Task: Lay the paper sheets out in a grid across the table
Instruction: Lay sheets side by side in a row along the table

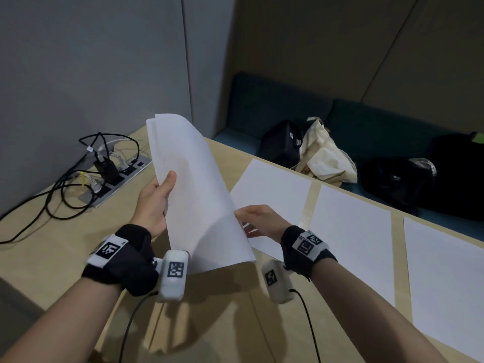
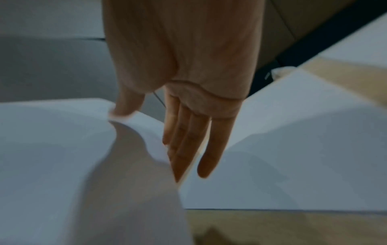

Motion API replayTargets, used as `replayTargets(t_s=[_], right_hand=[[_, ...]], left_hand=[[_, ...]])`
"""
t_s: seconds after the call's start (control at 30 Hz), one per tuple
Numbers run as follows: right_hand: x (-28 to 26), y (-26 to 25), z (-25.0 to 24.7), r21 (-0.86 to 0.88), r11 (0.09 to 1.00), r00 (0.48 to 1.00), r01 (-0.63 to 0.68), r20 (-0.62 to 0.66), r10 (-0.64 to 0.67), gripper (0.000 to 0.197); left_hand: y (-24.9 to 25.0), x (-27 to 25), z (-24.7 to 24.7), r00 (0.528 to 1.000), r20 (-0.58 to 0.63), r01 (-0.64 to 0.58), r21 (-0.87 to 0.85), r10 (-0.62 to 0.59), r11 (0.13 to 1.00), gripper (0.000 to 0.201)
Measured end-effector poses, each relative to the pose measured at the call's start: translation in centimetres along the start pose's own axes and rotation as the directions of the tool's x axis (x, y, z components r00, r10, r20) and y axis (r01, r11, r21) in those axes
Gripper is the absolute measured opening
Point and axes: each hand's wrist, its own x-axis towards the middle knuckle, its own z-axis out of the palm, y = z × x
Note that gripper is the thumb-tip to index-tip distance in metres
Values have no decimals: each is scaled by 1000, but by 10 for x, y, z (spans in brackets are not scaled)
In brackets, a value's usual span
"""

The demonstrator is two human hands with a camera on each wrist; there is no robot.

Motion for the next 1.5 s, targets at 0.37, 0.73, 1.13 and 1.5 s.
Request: replayTargets(t_s=[0.37, 0.73, 1.13, 1.5], right_hand=[[-3, 3, -12, 111, 980, 894, 163, -437, -99, 10], [23, -6, -10, 71, 985, 811, 157, -578, -87, 46], [115, -51, 51, 54, 998, 829, -21, -557, 48, 31], [151, -53, 90, -190, 971, 911, -146, -408, 57, 38]], left_hand=[[-5, -17, -12, 999, -40, 5, 0, -5, 1000, 44], [-4, -40, -50, 992, -128, -4, -24, 1, 1000, 38], [24, -26, -114, 977, -212, 40, 51, -28, 998, 29], [29, -13, -123, 975, -221, 35, 31, -27, 999, 46]])
